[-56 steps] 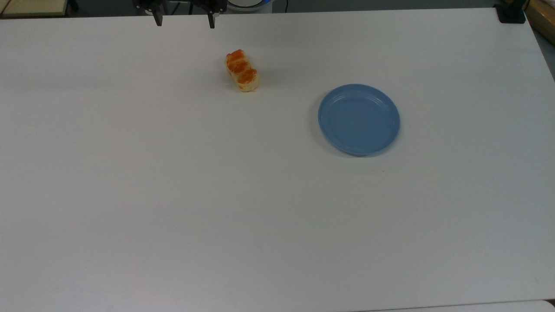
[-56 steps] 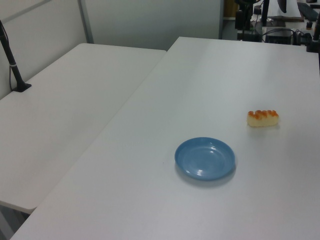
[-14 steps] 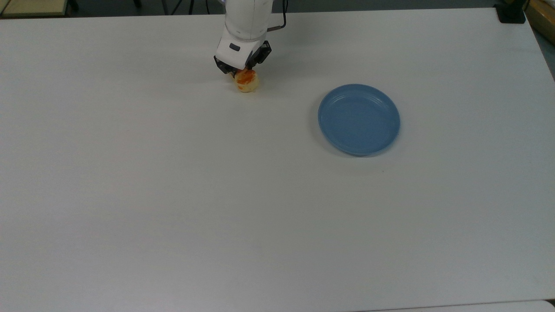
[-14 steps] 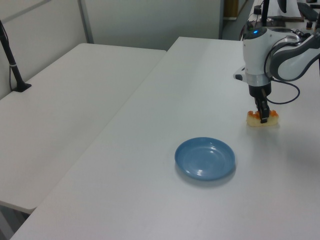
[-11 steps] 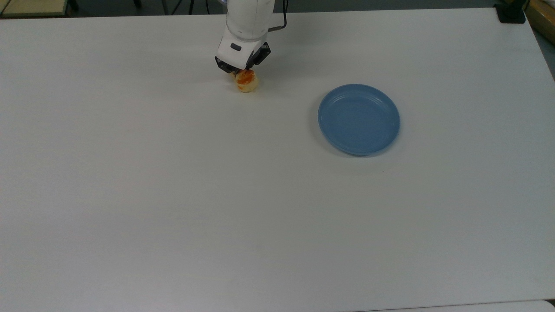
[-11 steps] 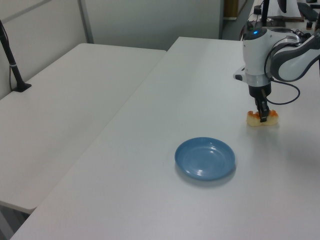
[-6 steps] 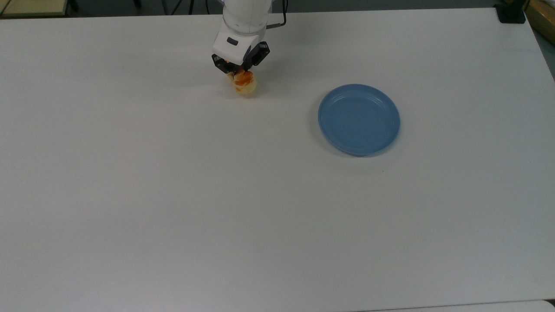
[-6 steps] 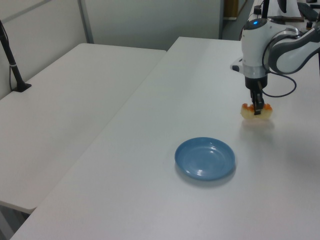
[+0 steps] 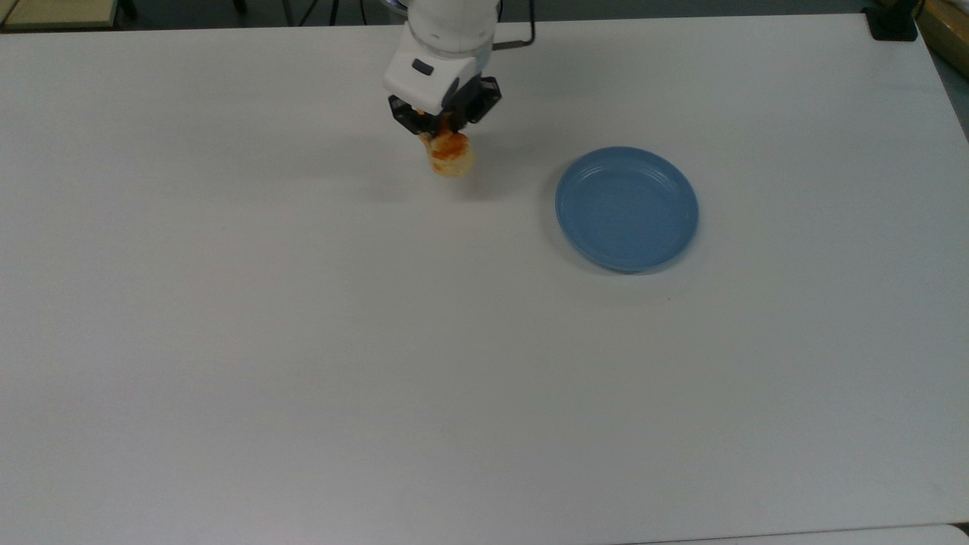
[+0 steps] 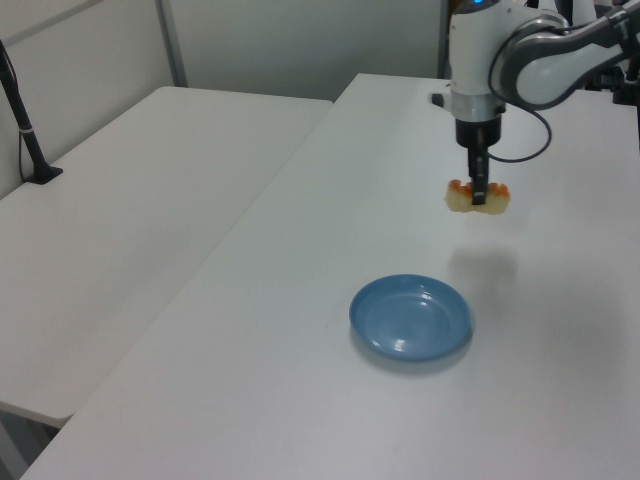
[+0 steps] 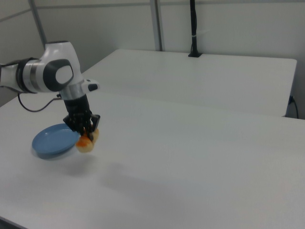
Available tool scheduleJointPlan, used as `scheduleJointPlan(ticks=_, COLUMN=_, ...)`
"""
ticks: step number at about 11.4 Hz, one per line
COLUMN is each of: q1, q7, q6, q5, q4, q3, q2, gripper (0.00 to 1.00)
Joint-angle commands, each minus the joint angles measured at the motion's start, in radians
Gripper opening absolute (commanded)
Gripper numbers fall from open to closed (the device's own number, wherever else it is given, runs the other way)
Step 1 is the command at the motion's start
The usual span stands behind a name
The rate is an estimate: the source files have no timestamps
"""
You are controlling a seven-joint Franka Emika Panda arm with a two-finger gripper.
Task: Put the bread on a plate
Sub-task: 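Lift the bread roll and carry it over the blue plate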
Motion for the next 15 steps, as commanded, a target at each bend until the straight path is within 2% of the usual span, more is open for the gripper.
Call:
scheduleJointPlan(ticks=1, q1=0.081, q7=0.144, q6=-0.07, q5=0.042, q4=0.206, q3=-0.005, q2=0.163, gripper=0.24)
scheduleJointPlan(ticks=4, q1=0.154, q7=0.231, q6=-0.064, q5=0.065, q4=0.267, q3=0.006, q2=0.244, gripper=0.24)
scheduleJointPlan(ticks=6, q1=0.165, q7=0.287, q6=-0.056, q5=0.068, q4=0.275, q3=0.042, q2=0.259, gripper=0.24)
scheduleJointPlan(ticks=10, q1=0.197, q7=0.389, q6=-0.039, q5=0.071, q4=0.32, q3=0.081, q2=0.298, gripper=0.24)
scheduleJointPlan(ticks=13, q1=0.23, q7=0.449, q6=-0.036, q5=0.065, q4=0.392, q3=0.084, q2=0.391, gripper=0.24)
scheduleJointPlan(ticks=15, q1=0.243, q7=0.471, q6=-0.03, q5=0.067, q4=0.413, q3=0.084, q2=0.411, gripper=0.24)
